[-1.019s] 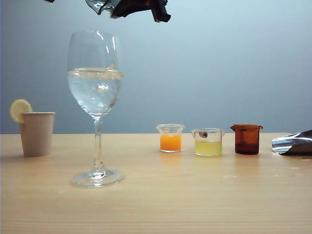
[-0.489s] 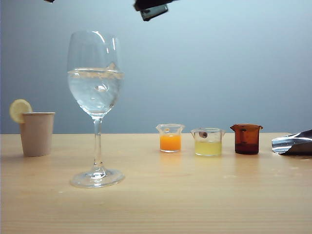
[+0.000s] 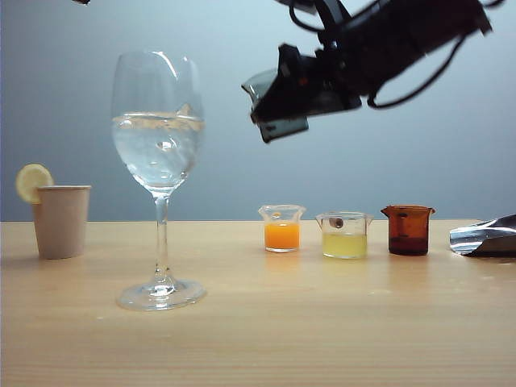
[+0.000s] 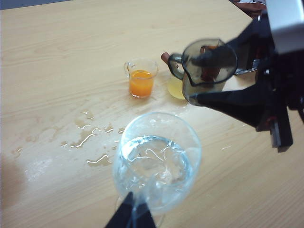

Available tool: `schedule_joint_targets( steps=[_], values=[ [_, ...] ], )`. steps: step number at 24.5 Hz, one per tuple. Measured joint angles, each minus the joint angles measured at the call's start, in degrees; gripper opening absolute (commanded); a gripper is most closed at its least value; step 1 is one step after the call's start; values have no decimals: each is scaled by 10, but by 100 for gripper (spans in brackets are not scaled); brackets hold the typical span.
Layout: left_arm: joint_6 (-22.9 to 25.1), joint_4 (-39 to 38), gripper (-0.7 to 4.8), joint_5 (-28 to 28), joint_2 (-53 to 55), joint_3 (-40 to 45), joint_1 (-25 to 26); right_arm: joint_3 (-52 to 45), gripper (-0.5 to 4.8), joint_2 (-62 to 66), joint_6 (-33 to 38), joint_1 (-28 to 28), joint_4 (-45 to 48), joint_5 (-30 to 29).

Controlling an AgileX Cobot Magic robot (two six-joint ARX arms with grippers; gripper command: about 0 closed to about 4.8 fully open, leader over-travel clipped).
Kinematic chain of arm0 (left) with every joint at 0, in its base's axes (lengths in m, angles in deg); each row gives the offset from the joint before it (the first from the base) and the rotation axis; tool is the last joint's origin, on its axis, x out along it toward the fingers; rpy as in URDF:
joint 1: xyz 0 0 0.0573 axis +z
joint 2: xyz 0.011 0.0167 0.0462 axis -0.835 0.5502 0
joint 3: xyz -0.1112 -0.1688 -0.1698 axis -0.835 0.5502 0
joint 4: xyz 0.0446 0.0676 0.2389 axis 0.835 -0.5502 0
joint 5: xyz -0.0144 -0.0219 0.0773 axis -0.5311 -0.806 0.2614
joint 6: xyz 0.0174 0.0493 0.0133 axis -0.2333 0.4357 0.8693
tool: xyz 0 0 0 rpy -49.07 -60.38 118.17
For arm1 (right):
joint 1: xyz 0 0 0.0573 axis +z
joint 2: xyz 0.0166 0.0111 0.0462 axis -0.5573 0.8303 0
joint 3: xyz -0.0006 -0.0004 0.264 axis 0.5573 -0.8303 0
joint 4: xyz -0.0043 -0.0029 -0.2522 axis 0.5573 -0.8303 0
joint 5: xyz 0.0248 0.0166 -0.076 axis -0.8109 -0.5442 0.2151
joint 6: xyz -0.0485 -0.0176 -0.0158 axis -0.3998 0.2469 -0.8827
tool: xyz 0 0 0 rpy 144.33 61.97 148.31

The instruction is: Pick up the first measuring cup from the left, pour the coconut rum inside into the goblet, and finally put the measuring cup back in its original place.

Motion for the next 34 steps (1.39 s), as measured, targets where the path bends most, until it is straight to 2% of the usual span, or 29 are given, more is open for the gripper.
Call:
schedule_joint_targets(
  steps=[4, 7, 12, 14, 18, 22, 28, 34],
  values=[
    [0, 0, -5, 0, 0, 0, 0, -49, 135, 42, 56, 1, 118, 0],
    [0, 0, -5, 0, 0, 0, 0, -50, 135, 111, 77, 9, 181, -11],
    [0, 0, -5, 0, 0, 0, 0, -49, 135, 247, 146, 21, 367, -9],
    [0, 0, -5, 0, 0, 0, 0, -41, 135, 283, 149, 31, 398, -7],
    [0, 0, -5, 0, 0, 0, 0, 22, 135, 355, 149, 56, 396, 3],
    [0, 0, -5, 0, 0, 0, 0, 87, 135, 408, 149, 60, 397, 45],
    [2, 0, -5, 0, 0, 0, 0, 190, 135, 479, 149, 59, 391, 67],
    [3, 0, -5, 0, 0, 0, 0, 238, 134, 520, 160, 60, 382, 96]
  ],
)
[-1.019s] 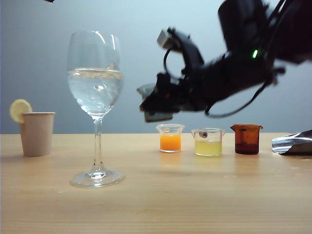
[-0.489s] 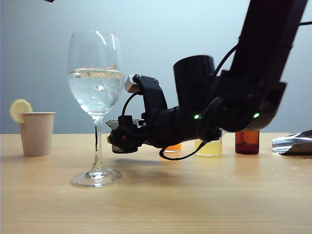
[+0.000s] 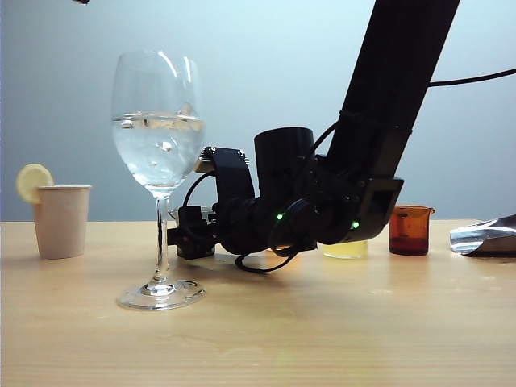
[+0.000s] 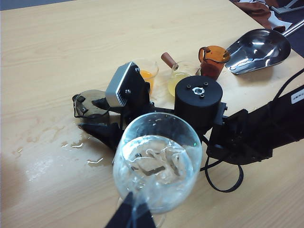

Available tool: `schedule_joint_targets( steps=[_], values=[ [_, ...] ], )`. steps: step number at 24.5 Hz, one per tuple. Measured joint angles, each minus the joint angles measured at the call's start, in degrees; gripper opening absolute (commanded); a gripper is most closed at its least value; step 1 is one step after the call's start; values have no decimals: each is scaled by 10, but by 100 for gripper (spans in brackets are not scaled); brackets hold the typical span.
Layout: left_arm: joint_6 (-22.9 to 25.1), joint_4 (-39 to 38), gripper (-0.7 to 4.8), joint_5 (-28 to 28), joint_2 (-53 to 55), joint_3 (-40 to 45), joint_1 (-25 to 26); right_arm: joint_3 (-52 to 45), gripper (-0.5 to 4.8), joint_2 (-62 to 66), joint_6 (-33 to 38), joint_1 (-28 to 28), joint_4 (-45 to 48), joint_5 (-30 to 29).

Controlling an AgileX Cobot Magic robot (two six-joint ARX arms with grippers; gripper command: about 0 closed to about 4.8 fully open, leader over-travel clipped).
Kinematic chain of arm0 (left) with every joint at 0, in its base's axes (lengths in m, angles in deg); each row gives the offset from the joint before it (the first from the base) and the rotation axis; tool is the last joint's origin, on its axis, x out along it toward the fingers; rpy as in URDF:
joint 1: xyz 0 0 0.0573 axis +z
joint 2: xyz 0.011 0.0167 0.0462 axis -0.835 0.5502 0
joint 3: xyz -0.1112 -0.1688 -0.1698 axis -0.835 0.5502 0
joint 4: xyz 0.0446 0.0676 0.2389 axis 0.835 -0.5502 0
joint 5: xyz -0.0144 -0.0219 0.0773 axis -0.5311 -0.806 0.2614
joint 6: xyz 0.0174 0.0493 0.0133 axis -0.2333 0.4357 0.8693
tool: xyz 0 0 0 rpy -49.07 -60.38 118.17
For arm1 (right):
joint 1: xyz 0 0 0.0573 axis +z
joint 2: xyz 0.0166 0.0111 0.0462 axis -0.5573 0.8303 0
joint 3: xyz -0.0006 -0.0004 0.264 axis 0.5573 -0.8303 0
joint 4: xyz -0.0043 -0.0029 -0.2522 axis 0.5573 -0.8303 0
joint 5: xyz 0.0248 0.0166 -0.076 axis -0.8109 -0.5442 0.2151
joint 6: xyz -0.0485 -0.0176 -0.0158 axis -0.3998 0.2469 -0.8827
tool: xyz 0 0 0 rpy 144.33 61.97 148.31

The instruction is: Pick up the first measuring cup from the left, pour the coconut rum inside into the goblet, and finally put the measuring cup back in its original place.

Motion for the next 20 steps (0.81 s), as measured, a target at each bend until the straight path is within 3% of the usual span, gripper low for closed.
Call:
schedule_joint_targets(
  steps=[7, 9, 12, 17, 20],
  values=[
    [11, 0, -5, 0, 0, 0, 0, 14, 140, 6, 4, 0, -6, 34],
    [12, 0, -5, 0, 0, 0, 0, 14, 182, 6, 4, 0, -6, 33],
    [12, 0, -5, 0, 0, 0, 0, 14, 454, 6, 9, 1, -5, 35],
    [13, 0, -5, 0, 0, 0, 0, 14, 461, 7, 34, 7, 2, 57],
    [13, 0, -5, 0, 0, 0, 0, 14, 419, 7, 40, 7, 2, 39]
  ],
)
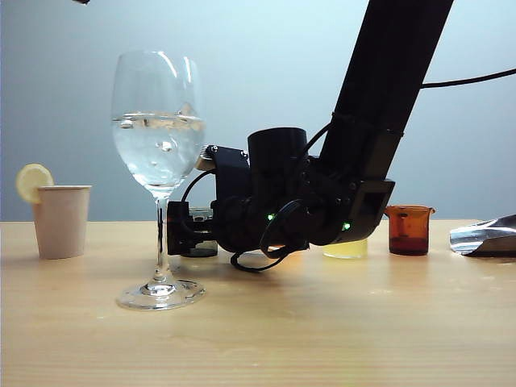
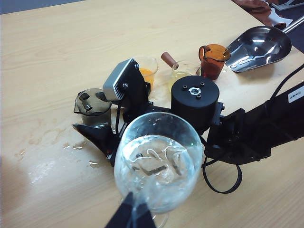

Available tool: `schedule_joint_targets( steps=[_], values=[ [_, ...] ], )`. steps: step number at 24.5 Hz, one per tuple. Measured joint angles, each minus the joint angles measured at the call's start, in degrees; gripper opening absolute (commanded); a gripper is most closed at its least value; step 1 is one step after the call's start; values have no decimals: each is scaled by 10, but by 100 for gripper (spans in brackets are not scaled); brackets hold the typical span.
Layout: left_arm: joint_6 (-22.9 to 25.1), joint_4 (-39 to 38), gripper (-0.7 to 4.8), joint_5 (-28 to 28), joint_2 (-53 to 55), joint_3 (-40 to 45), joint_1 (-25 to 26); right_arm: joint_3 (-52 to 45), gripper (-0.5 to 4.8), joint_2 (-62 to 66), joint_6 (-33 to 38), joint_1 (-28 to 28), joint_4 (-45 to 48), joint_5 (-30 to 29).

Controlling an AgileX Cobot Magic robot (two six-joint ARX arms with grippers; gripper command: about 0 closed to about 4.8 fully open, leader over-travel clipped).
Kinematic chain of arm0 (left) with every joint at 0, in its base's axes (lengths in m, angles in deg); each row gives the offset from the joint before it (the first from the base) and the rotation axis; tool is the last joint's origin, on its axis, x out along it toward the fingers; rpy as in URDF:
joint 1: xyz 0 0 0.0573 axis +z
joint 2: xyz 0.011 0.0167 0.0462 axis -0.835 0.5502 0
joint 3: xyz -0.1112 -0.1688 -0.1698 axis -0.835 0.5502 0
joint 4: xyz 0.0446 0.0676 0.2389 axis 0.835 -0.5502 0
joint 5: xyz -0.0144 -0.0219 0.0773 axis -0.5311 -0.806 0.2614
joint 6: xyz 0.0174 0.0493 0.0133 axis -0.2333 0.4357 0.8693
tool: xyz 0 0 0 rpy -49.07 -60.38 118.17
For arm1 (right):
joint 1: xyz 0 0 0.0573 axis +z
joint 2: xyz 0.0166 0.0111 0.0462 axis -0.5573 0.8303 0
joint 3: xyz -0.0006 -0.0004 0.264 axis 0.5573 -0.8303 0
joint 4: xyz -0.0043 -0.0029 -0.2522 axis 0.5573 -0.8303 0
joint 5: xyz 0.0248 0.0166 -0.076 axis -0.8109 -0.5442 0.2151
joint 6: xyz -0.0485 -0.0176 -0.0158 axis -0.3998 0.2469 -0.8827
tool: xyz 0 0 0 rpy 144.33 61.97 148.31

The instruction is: Pick up the first measuring cup from the left, pour the coconut rum inside into the goblet, and finally put the measuring cup back in its original place.

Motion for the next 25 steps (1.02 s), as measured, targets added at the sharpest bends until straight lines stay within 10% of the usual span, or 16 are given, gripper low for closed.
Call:
schedule_joint_targets(
  steps=[21, 25],
  values=[
    [0, 0, -5, 0, 0, 0, 0, -168, 357, -95, 8, -11, 14, -88],
    [0, 0, -5, 0, 0, 0, 0, -226, 97, -143, 6, -13, 6, -87]
  ],
)
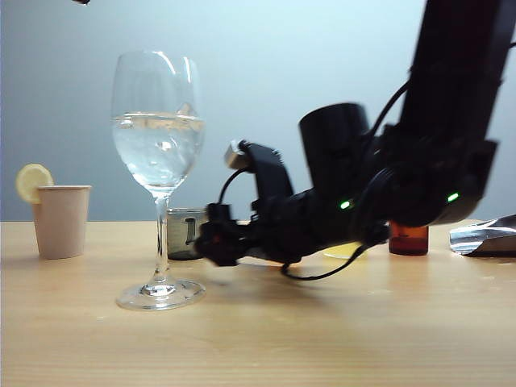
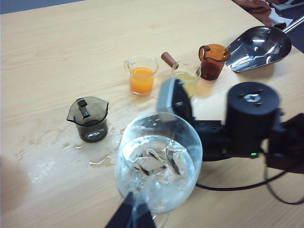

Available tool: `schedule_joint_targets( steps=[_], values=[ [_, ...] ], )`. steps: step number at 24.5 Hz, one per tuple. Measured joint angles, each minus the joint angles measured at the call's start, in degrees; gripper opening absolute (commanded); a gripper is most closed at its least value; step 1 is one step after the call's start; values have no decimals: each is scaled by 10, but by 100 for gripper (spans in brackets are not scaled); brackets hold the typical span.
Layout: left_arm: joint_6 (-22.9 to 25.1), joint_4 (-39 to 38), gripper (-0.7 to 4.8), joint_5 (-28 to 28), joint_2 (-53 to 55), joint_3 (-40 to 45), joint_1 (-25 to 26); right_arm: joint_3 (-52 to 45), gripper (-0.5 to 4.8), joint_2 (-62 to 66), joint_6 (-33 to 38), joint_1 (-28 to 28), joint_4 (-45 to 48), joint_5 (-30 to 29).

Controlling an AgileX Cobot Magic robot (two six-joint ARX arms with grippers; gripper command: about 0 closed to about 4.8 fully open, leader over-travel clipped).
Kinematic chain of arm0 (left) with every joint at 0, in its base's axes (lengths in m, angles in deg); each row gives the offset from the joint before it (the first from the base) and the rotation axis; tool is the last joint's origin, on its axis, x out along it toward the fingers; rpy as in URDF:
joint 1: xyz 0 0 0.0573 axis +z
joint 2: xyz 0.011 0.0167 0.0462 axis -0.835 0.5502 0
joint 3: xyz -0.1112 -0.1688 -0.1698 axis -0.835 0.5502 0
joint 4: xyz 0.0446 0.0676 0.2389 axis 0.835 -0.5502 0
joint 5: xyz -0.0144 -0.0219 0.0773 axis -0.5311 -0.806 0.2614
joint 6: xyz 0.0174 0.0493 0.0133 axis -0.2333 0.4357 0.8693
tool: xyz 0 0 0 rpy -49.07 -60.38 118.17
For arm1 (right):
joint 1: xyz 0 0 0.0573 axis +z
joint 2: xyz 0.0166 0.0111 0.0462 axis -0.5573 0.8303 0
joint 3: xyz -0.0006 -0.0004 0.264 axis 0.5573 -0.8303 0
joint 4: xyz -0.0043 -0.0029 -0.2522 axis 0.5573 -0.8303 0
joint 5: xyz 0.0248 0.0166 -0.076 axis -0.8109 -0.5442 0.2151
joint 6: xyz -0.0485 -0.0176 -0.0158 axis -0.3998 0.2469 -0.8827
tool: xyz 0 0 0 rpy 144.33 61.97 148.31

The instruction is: Pick up the first measuring cup from the left, pour the coconut rum inside into the goblet, and finally put the measuring cup back in its original place.

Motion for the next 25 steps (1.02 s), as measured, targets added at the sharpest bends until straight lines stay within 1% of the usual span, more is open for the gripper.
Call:
schedule_joint_targets(
  steps=[1, 2, 5, 8, 10, 12, 15, 16, 17, 20, 23, 24, 25],
  values=[
    [0, 0, -5, 0, 0, 0, 0, -16, 3, -16, 0, -1, 0, 1],
    [0, 0, -5, 0, 0, 0, 0, -27, -2, -30, 0, -1, 0, 1],
    [0, 0, -5, 0, 0, 0, 0, -67, -2, -87, 1, 0, 0, 3],
    [0, 0, -5, 0, 0, 0, 0, -98, -2, -150, 28, -2, -13, 11],
    [0, 0, -5, 0, 0, 0, 0, -134, -2, -269, 48, -17, -69, 13],
    [0, 0, -5, 0, 0, 0, 0, -137, -2, -327, 49, -23, -118, 7],
    [0, 0, -5, 0, 0, 0, 0, -137, -2, -416, 45, -33, -236, -7],
    [0, 0, -5, 0, 0, 0, 0, -137, -2, -465, 32, -38, -296, -8],
    [0, 0, -5, 0, 0, 0, 0, -137, -2, -491, 21, -44, -325, -8],
    [0, 0, -5, 0, 0, 0, 0, -137, -2, -546, -13, -61, -377, -8],
    [0, 0, -5, 0, 0, 0, 0, -137, -2, -594, -19, -103, -450, -24],
    [0, 0, -5, 0, 0, 0, 0, -139, -2, -622, -16, -133, -487, -37],
    [0, 0, -5, 0, 0, 0, 0, -139, -2, -639, -15, -152, -505, -43]
  ],
)
